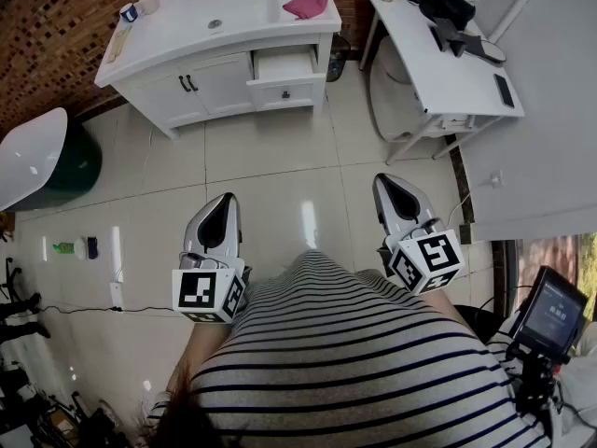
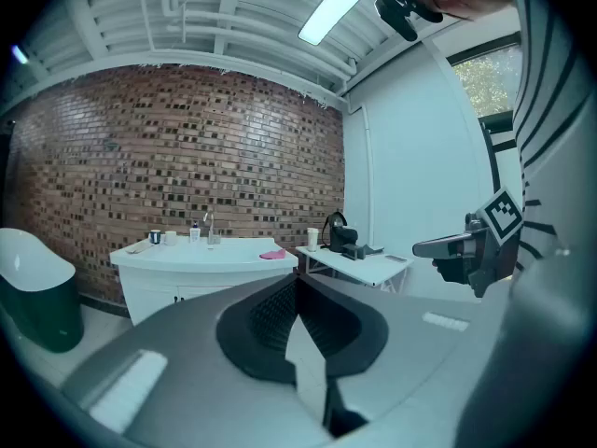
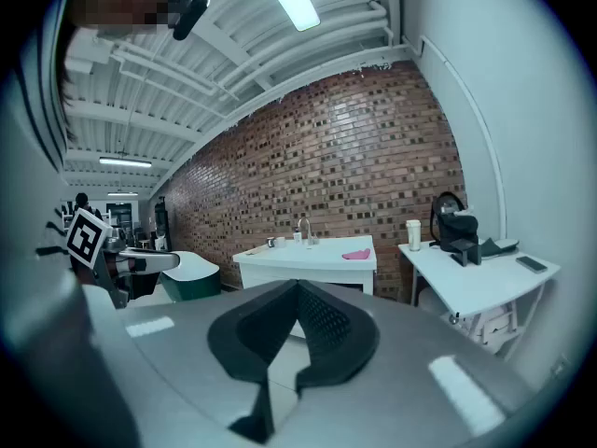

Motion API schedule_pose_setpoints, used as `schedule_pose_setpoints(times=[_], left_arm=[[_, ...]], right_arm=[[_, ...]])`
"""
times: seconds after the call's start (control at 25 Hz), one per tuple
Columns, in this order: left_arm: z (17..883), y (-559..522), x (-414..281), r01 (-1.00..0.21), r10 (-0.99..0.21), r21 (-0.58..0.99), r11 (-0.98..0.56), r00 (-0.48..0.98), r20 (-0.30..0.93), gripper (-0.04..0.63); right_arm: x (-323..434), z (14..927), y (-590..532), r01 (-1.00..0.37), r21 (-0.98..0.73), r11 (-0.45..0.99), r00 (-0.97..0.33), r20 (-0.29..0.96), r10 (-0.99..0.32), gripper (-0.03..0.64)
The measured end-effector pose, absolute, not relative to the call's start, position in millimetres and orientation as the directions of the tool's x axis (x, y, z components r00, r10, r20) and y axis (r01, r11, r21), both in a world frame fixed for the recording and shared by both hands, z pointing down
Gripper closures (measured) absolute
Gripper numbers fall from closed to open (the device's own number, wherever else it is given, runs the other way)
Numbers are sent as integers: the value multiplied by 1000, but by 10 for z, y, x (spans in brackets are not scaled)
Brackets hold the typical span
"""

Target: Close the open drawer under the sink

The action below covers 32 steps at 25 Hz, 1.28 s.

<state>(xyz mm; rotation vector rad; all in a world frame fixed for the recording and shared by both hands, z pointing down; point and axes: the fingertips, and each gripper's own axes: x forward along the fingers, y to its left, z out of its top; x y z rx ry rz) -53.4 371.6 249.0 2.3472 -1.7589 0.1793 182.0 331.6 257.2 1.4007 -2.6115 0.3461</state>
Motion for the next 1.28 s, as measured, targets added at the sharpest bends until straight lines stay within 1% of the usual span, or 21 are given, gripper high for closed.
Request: schedule_pose_setpoints(times=[0.2, 0.48, 0.72, 0.84, 0.92, 1.12, 1.28], left_arm=[[2657, 3516, -463, -957, -930, 84, -276, 288, 227, 582], [2856, 2852, -731, -958, -934, 95, -272, 286, 215, 582], [3037, 1733, -1043, -940, -912, 131, -317, 339, 230, 583], [2937, 1041, -1237, -924, -900, 127, -361, 381, 212, 582], [2947, 633, -1367, -911, -885, 142, -386, 409, 221, 582], [3146, -123, -1589, -891, -841, 185, -415, 453, 294, 582], [3385, -413, -1590, -887, -820, 205, -414, 461, 338, 583]], right_arm=[[1939, 2778, 3103, -835, -169, 523, -550, 269, -791, 617], [1677, 2947, 2457, -831, -142, 537, -555, 268, -787, 617], [1256, 2982, 1498, -836, -127, 533, -546, 289, -787, 617], [961, 2838, 945, -824, -124, 554, -565, 265, -781, 617], [752, 2805, 628, -813, -111, 572, -579, 259, -773, 617], [452, 3272, -38, -813, -152, 563, -577, 342, -741, 617], [421, 4100, -436, -832, -197, 518, -542, 484, -687, 617]])
